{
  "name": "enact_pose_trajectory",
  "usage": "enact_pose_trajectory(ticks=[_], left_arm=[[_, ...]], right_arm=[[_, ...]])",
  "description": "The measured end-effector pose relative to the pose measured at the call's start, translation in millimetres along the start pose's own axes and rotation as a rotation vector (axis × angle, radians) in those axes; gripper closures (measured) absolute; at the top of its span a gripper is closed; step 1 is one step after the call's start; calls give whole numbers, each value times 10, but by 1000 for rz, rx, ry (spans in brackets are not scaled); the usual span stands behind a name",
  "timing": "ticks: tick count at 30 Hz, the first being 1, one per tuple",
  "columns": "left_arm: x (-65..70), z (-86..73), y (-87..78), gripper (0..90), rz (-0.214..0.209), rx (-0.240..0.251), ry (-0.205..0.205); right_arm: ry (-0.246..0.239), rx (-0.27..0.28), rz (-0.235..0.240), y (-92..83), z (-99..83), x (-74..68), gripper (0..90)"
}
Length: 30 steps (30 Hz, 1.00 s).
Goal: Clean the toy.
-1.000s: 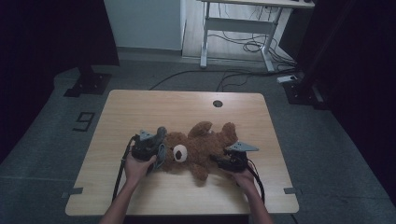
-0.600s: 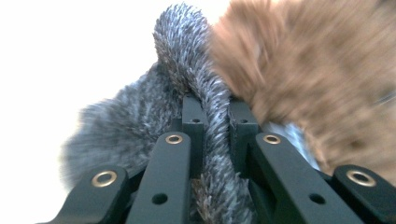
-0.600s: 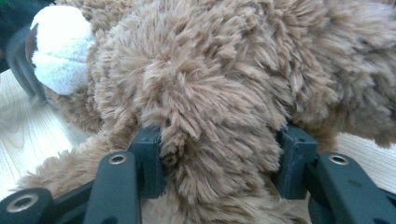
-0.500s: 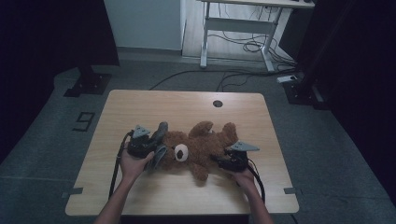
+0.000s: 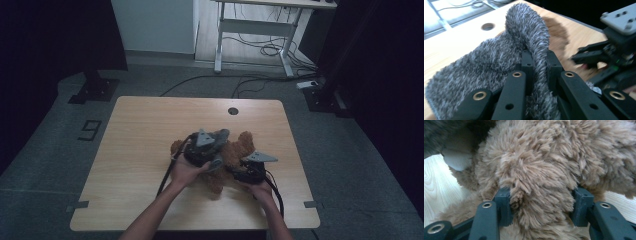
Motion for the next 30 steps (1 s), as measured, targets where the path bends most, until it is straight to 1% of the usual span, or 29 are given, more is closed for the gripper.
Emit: enact_pose_trajectory(ticks=[1, 3, 4, 6, 7, 9, 11, 13, 16, 18, 19, 21, 22, 24, 28, 30], left_arm=[[50, 30, 83, 805, -13, -9, -1], [118, 77, 229, 805, -44, -23, -19], [137, 86, 293, 805, -47, -34, -21], [134, 62, 413, 804, -36, -72, -17], [117, 37, 456, 804, -39, -83, -25], [71, 4, 466, 803, -51, -76, -47], [25, -11, 422, 803, -56, -70, -70], [-23, -29, 347, 804, -48, -65, -77], [-132, -67, 200, 805, 1, -64, -67], [-237, -110, 113, 806, 42, -74, -59], [-299, -140, 74, 806, 64, -82, -61], [-423, -215, 15, 806, 90, -92, -74], [-481, -251, -13, 806, 96, -93, -81], [-569, -295, -85, 806, 87, -81, -107], [-641, -298, -211, 806, 91, -65, -119], [-669, -281, -265, 806, 104, -59, -120]], right_arm=[[-1, -1, 1, -1, -1, 0, 464], [-2, 0, 1, -2, -2, -2, 464], [0, 0, 1, -2, -2, -3, 464], [2, 1, 0, -2, -2, -3, 464], [0, 2, -1, -1, -3, 0, 464], [-2, 2, 1, 2, -5, 3, 463], [-6, -1, 3, 2, -4, -2, 463], [-12, -2, 1, 2, -3, -7, 463], [-10, 0, 0, 1, -4, -8, 463], [-5, 0, 3, 1, -5, -4, 462], [-3, 2, 3, 2, -5, -3, 463], [-3, 3, 3, 3, -5, 0, 463], [-3, 3, 4, 3, -4, -3, 463], [-8, 1, 5, 2, -4, -7, 462], [-11, 2, 8, 7, -3, -19, 461], [-9, 0, 8, 6, -4, -15, 462]])
Point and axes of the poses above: each handheld gripper's, and its own axes: y roughly forward along the jaws, z roughly out of its top, x roughly to its right, the point moved 4 cm from there along y, roughly forward along the jaws, and after that the axes turned 13 degrees about -y, right-handed, at the moved point
